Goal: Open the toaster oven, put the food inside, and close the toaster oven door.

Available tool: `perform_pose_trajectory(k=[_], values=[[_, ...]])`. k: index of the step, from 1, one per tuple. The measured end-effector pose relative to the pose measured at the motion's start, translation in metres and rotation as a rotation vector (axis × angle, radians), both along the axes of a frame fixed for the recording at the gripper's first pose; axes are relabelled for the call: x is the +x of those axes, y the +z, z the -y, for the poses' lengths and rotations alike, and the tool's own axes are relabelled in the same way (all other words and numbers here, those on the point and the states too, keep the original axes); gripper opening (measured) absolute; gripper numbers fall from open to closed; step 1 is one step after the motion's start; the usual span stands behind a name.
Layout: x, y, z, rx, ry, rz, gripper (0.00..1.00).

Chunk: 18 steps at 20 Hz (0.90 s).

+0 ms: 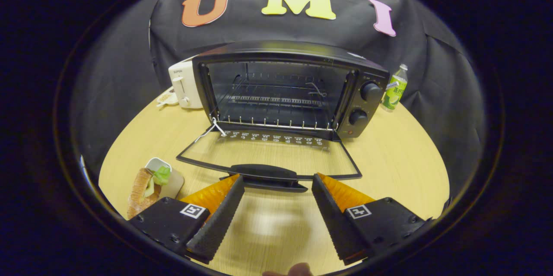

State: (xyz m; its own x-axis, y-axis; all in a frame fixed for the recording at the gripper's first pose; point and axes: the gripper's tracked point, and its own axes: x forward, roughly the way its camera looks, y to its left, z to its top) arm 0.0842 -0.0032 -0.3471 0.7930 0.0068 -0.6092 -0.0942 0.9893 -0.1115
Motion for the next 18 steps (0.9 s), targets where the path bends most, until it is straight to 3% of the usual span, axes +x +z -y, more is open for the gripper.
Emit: perform_pose_trajectory(k=[8,15,18], values=[[-0.038,0.054,-0.007,0.160,0.075,-0.066,1.00],[-0.060,0.119,-0.039,0.479,0.162,-0.223,1.00],[-0.076,0.127,-0.064,0.652,0.153,-0.336,1.00]])
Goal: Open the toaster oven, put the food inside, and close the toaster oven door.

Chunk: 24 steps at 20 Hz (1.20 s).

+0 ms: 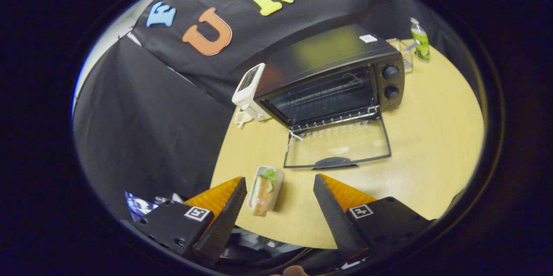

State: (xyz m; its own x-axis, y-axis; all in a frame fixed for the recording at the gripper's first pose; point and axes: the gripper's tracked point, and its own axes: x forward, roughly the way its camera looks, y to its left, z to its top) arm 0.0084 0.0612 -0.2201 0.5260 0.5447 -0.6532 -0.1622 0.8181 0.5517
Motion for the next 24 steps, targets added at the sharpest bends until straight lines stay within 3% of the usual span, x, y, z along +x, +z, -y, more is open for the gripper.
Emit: perform_pose_trajectory(k=[9,15,21,24], values=[[-0.018,-0.076,-0.055,0.120,0.059,-0.263,0.97],[-0.019,-0.110,-0.081,0.093,0.117,-0.323,0.91],[-0.017,-0.131,-0.089,0.070,0.144,-0.359,0.77],[-0.017,-0.136,-0.091,0.074,0.145,-0.375,0.60]])
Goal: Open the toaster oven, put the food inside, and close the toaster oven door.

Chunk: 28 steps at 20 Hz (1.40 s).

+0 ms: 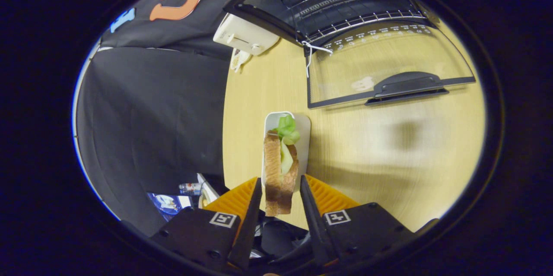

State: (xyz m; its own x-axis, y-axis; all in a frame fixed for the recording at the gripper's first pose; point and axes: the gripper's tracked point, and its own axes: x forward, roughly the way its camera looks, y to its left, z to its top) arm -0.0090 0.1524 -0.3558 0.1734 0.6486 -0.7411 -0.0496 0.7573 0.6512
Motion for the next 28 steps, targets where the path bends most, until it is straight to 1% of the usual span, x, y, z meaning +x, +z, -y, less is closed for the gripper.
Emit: perform_pose_trajectory(k=[4,7,11,15,18,20,24,28], values=[[-0.001,0.004,0.002,-0.004,0.001,-0.007,0.38],[-0.003,0.025,0.004,0.019,0.003,0.013,0.34],[-0.005,0.067,0.008,0.082,-0.006,0.054,0.33],[0.001,0.105,0.025,0.114,-0.051,0.128,0.33],[0.011,0.126,0.046,0.134,-0.115,0.180,0.33],[0.023,0.131,0.061,0.148,-0.167,0.210,0.33],[0.062,0.136,0.089,0.187,-0.321,0.255,0.33],[0.102,0.131,0.112,0.212,-0.413,0.300,0.33]])
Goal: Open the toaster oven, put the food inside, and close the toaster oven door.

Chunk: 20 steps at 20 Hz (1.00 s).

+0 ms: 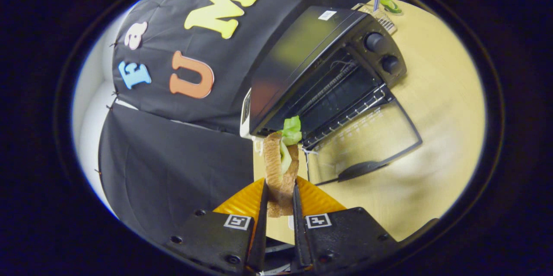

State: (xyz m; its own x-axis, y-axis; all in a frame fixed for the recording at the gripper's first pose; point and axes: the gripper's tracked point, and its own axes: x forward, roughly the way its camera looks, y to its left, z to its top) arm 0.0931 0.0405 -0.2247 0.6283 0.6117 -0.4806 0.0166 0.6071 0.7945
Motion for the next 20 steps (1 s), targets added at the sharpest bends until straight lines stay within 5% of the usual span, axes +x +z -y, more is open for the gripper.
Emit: perform_pose_trajectory(k=[10,20], values=[[0.116,-0.042,0.013,0.136,-0.192,0.059,0.33],[0.170,-0.064,0.012,0.291,-0.440,0.133,0.33]])
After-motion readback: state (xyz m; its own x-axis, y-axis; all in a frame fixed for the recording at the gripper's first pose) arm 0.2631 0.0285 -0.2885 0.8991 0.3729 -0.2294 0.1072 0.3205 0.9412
